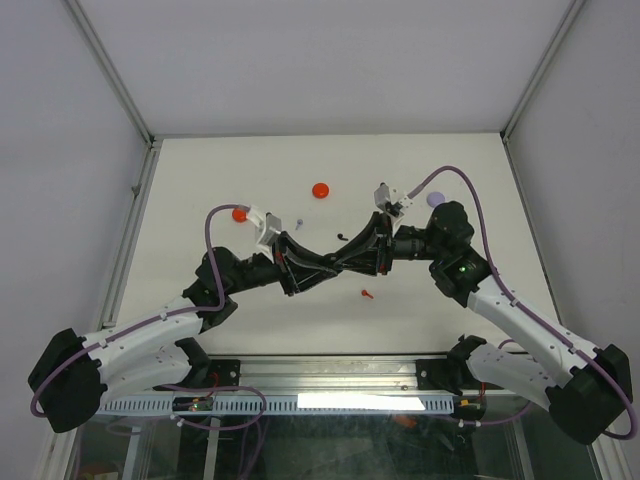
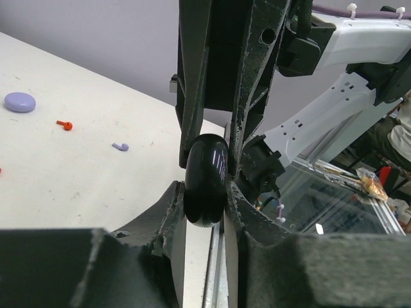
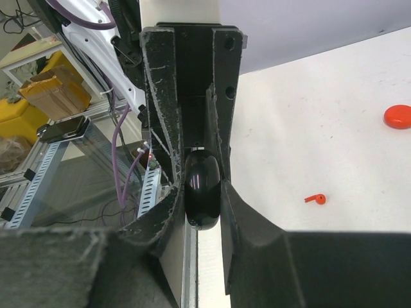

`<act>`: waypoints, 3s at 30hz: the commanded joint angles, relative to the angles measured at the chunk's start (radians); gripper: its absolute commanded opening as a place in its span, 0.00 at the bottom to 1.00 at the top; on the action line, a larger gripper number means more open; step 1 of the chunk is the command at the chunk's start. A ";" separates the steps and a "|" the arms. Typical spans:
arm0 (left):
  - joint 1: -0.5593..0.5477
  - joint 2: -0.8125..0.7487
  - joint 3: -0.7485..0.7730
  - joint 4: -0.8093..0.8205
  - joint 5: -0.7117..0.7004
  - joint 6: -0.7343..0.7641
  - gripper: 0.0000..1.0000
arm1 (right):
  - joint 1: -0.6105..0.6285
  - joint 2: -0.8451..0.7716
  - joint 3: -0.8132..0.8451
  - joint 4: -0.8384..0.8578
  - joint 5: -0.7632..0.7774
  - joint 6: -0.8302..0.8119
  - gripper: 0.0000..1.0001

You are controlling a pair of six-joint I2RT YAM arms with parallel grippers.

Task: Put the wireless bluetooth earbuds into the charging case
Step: Open the charging case.

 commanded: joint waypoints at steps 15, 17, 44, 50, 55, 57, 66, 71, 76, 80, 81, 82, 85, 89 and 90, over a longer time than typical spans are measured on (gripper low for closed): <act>0.003 -0.096 0.016 -0.130 0.012 0.260 0.00 | 0.009 -0.050 0.024 0.034 0.044 -0.019 0.44; 0.003 -0.097 0.043 -0.176 0.020 0.298 0.00 | 0.009 -0.046 0.026 0.035 0.043 -0.024 0.48; 0.003 -0.068 0.095 -0.174 0.092 0.289 0.00 | 0.057 0.008 0.017 -0.061 0.146 -0.194 0.60; 0.003 -0.081 0.066 -0.178 0.111 0.312 0.00 | 0.055 -0.023 0.034 -0.110 0.213 -0.219 0.60; 0.004 -0.106 0.033 -0.183 0.133 0.360 0.00 | 0.056 -0.041 0.052 -0.137 0.233 -0.217 0.60; 0.004 -0.110 0.028 -0.187 0.160 0.375 0.00 | 0.056 -0.042 0.056 -0.139 0.238 -0.211 0.60; 0.004 -0.111 0.027 -0.198 0.208 0.400 0.00 | 0.056 -0.033 0.074 -0.166 0.271 -0.204 0.60; 0.003 -0.112 0.016 -0.191 0.171 0.385 0.00 | 0.056 -0.014 0.091 -0.190 0.262 -0.199 0.60; 0.003 -0.110 0.005 -0.222 -0.012 0.338 0.00 | 0.057 -0.011 0.111 -0.210 0.250 -0.188 0.62; 0.002 -0.132 -0.023 -0.249 -0.144 0.330 0.00 | 0.056 0.002 0.149 -0.267 0.301 -0.193 0.63; 0.003 -0.140 -0.031 -0.251 -0.166 0.331 0.00 | 0.056 0.006 0.156 -0.283 0.316 -0.199 0.64; 0.003 -0.147 -0.040 -0.253 -0.180 0.333 0.00 | 0.056 0.011 0.163 -0.295 0.337 -0.200 0.64; 0.003 -0.162 -0.057 -0.264 -0.233 0.333 0.00 | 0.055 0.030 0.178 -0.328 0.395 -0.206 0.66; 0.003 -0.177 -0.063 -0.286 -0.276 0.335 0.00 | 0.054 0.070 0.195 -0.375 0.505 -0.201 0.67; 0.003 -0.178 -0.057 -0.303 -0.299 0.337 0.00 | 0.055 0.087 0.202 -0.393 0.530 -0.201 0.67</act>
